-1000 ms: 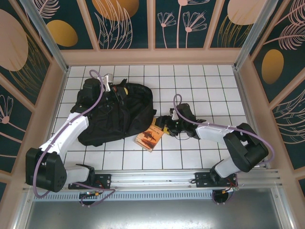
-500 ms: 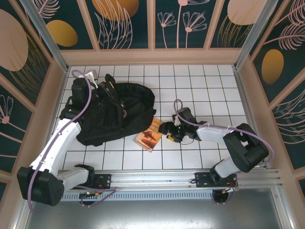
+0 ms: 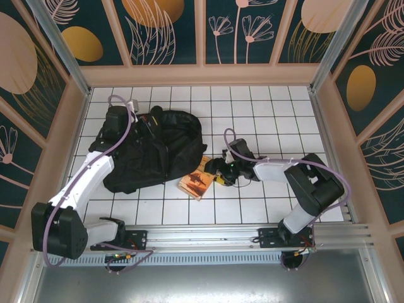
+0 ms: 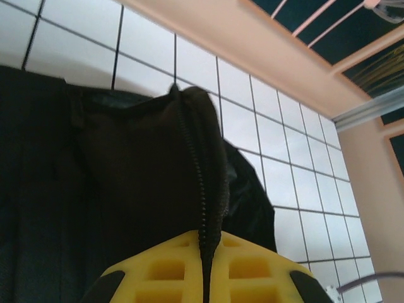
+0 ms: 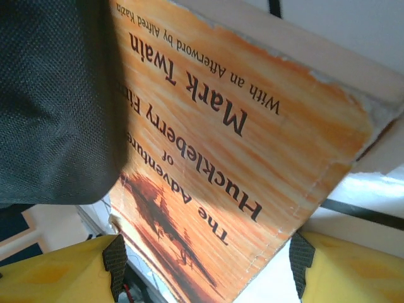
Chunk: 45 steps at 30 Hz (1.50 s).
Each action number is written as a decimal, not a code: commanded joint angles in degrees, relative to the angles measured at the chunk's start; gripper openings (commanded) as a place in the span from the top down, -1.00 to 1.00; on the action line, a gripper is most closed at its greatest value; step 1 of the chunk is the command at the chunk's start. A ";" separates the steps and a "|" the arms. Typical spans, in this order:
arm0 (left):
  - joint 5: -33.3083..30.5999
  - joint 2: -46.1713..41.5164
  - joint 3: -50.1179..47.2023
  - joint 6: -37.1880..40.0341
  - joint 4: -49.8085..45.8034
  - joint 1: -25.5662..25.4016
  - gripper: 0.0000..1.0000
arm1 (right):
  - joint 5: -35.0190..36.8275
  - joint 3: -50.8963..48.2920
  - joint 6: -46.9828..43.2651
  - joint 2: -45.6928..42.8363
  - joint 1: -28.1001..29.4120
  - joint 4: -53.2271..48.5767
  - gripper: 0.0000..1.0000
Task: Pack the student bag
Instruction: Move the book to the center of the table.
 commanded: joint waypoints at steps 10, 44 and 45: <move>5.69 4.78 -4.24 -1.66 6.32 -5.93 1.00 | -3.39 6.96 6.57 7.18 2.93 21.68 -0.43; -45.11 -12.65 6.06 0.57 -18.00 3.92 1.00 | 4.23 10.12 -14.91 3.45 1.37 -10.56 -0.41; -44.90 -12.45 6.11 0.82 -18.05 3.92 1.00 | 3.84 10.17 -14.82 3.51 1.41 -10.28 -0.42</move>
